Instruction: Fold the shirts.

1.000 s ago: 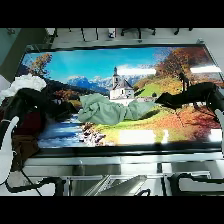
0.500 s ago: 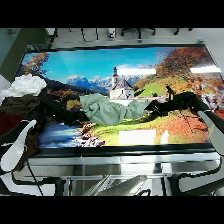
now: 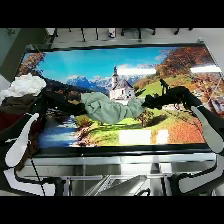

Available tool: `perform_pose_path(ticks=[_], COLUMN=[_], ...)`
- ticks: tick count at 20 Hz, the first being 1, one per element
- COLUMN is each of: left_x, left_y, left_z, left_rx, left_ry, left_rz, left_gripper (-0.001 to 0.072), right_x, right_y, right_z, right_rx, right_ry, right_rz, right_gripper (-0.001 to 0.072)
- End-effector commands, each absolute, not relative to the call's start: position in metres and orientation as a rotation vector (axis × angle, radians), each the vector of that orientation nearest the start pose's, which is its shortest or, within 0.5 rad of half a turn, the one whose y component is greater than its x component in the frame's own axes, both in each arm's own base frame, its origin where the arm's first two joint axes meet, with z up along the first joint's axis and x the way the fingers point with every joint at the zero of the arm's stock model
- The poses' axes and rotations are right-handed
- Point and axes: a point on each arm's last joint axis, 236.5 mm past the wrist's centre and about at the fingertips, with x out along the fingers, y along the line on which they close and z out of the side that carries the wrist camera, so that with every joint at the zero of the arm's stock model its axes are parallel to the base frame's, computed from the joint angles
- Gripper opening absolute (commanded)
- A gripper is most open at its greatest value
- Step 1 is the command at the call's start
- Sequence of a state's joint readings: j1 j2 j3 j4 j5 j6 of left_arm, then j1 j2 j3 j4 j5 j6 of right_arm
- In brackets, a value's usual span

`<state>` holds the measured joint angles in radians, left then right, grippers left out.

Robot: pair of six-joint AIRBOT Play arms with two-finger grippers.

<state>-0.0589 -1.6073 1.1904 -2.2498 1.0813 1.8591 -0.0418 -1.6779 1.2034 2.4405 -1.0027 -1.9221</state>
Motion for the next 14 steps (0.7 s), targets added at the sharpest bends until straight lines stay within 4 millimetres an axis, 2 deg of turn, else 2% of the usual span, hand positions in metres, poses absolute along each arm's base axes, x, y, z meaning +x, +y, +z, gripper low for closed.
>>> perform_pose_path(ticks=[1, 2, 3, 4, 5, 6, 7, 8, 9, 10, 11, 12, 14], left_x=[0.419, 0.425, 0.424, 0.414, 0.394, 0.365, 0.324, 0.277, 0.238, 0.206, 0.183, 0.168, 0.155], left_y=[-0.159, -0.160, -0.161, -0.158, -0.154, -0.148, -0.142, -0.136, -0.132, -0.125, -0.117, -0.110, -0.102], left_z=[0.027, 0.090, 0.159, 0.240, 0.316, 0.387, 0.456, 0.510, 0.546, 0.570, 0.585, 0.592, 0.597], left_rx=[-0.381, -0.347, -0.316, -0.288, -0.264, -0.252, -0.232, -0.209, -0.186, -0.163, -0.161, -0.153, -0.131], left_ry=[1.172, 1.028, 0.865, 0.669, 0.480, 0.295, 0.104, -0.058, -0.174, -0.253, -0.303, -0.331, -0.351], left_rz=[-0.542, -0.570, -0.593, -0.598, -0.600, -0.598, -0.599, -0.603, -0.604, -0.588, -0.557, -0.532, -0.496], left_gripper=[0.0025, 0.0026, 0.0026, 0.0025, 0.0026, 0.0025, 0.0025, 0.0025, 0.0025, 0.0025, 0.0025, 0.0025, 0.0025], right_x=[0.446, 0.450, 0.450, 0.443, 0.427, 0.403, 0.368, 0.328, 0.293, 0.262, 0.233, 0.211, 0.188], right_y=[0.149, 0.146, 0.140, 0.133, 0.127, 0.123, 0.121, 0.120, 0.118, 0.114, 0.108, 0.103, 0.098], right_z=[0.030, 0.085, 0.150, 0.223, 0.291, 0.356, 0.419, 0.471, 0.509, 0.536, 0.556, 0.569, 0.580], right_rx=[0.605, 0.557, 0.495, 0.425, 0.360, 0.289, 0.204, 0.122, 0.052, 0.001, -0.035, -0.065, -0.100], right_ry=[1.171, 1.060, 0.911, 0.740, 0.576, 0.411, 0.239, 0.083, -0.043, -0.141, -0.225, -0.285, -0.341], right_rz=[0.610, 0.645, 0.660, 0.665, 0.662, 0.652, 0.643, 0.621, 0.587, 0.543, 0.495, 0.454, 0.408], right_gripper=[0.0022, 0.0022, 0.0022, 0.0022, 0.0022, 0.0023, 0.0022, 0.0023, 0.0023, 0.0022, 0.0023, 0.0023, 0.0023])
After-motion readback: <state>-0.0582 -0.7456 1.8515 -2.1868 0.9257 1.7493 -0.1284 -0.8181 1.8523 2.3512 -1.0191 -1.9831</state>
